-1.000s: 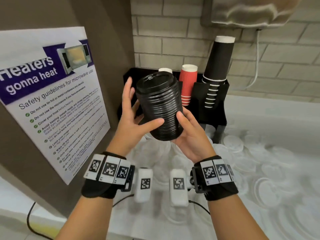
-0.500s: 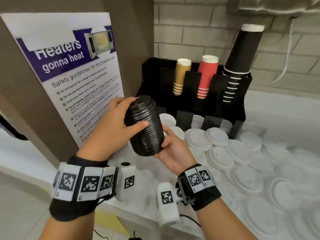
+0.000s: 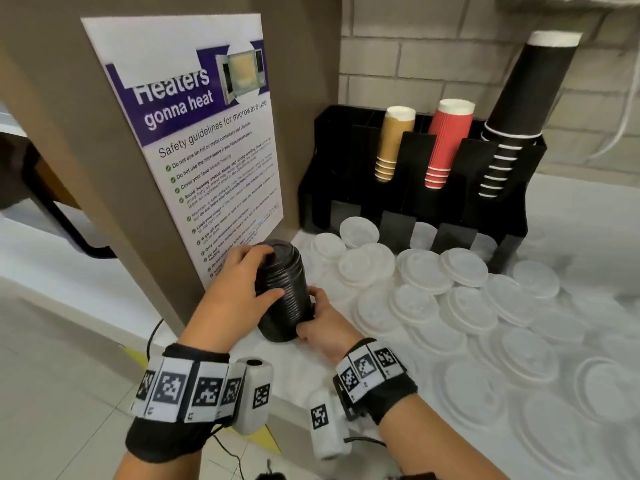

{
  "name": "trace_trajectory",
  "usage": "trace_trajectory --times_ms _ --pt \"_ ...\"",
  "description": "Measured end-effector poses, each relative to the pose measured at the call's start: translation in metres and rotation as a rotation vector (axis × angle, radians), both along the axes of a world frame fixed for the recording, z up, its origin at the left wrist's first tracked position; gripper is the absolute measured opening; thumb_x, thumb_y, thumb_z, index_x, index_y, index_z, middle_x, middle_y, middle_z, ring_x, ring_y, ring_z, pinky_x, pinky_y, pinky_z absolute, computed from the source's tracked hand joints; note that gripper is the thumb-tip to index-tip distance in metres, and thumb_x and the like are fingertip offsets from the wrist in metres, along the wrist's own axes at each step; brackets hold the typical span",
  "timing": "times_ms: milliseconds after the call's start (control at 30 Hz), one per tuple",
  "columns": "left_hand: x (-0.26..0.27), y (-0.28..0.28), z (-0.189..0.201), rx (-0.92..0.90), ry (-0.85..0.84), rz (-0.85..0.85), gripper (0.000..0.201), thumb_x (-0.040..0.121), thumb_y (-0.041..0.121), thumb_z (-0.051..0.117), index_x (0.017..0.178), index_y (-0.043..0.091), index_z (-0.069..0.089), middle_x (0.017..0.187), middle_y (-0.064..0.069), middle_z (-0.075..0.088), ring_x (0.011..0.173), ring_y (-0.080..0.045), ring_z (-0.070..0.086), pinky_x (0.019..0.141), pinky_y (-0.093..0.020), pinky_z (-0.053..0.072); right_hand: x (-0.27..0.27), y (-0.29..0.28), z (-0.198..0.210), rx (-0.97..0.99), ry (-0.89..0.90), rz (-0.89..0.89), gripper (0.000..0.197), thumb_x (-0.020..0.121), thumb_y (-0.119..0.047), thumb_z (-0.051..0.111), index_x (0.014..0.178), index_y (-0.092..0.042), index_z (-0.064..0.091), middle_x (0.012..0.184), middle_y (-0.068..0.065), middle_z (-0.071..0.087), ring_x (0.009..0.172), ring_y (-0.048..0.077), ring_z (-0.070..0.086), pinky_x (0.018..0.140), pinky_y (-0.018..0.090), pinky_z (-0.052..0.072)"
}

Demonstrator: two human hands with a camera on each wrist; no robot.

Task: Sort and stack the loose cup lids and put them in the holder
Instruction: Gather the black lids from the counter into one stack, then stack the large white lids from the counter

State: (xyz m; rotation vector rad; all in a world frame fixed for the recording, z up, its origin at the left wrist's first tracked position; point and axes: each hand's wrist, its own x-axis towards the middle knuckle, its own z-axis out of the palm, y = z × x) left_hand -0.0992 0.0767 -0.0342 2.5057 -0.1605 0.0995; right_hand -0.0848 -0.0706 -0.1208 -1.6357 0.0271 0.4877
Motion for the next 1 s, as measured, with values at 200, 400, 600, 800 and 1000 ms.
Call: trace_trajectory --times_ms 200,400,600,800,1000 --pt "-0.011 0.005 0.007 0.187 0.008 0.091 0.059 0.087 0.029 0.069 0.139 0.034 0.041 0.139 0.006 0.040 0.117 -0.023 0.051 0.088 -0.041 0.049 0.007 -0.003 0.005 -0.449 -0.208 0.096 0.071 0.080 -0.011 0.066 0.141 -0.016 0.032 0.124 0.016 0.051 0.109 0.030 0.056 0.089 0.030 0.046" --pt "-0.014 -0.004 0.010 0.178 -0.070 0.007 0.049 0.093 0.021 0.061 0.140 0.023 0.049 0.141 0.000 0.044 0.128 -0.023 0.042 0.105 -0.040 0.040 0.012 -0.011 0.009 -0.537 -0.133 0.104 0.060 0.088 -0.016 0.056 0.143 -0.007 0.032 0.129 0.017 0.053 0.117 0.030 0.053 0.100 0.033 0.042" --pt "-0.010 -0.006 0.013 0.148 -0.038 -0.019 0.042 0.098 0.027 0.050 0.140 0.025 0.049 0.139 0.002 0.049 0.121 -0.020 0.050 0.099 -0.038 0.045 0.013 -0.005 0.010 -0.460 -0.106 0.104 0.045 0.089 -0.008 0.051 0.132 -0.002 0.041 0.119 0.020 0.059 0.111 0.034 0.058 0.099 0.044 0.045" --pt "-0.003 -0.010 0.022 0.098 -0.074 -0.053 0.038 0.094 0.030 0.057 0.132 0.025 0.057 0.124 0.001 0.057 0.109 -0.019 0.053 0.093 -0.033 0.044 0.036 -0.062 0.052 -0.314 -0.156 -0.108 0.050 0.087 -0.014 0.060 0.134 -0.016 0.043 0.107 0.006 0.058 0.091 0.021 0.060 0.092 0.039 0.052" --pt "0.021 -0.030 0.044 -0.415 -0.103 -0.187 0.026 0.087 0.031 0.066 0.114 0.035 0.064 0.112 0.019 0.062 0.098 0.004 0.059 0.081 -0.010 0.042 0.125 -0.163 0.128 -0.394 -0.266 -0.473 0.007 0.084 -0.023 0.059 0.080 -0.021 0.053 0.074 -0.002 0.049 0.066 0.013 0.047 0.069 0.030 0.040"
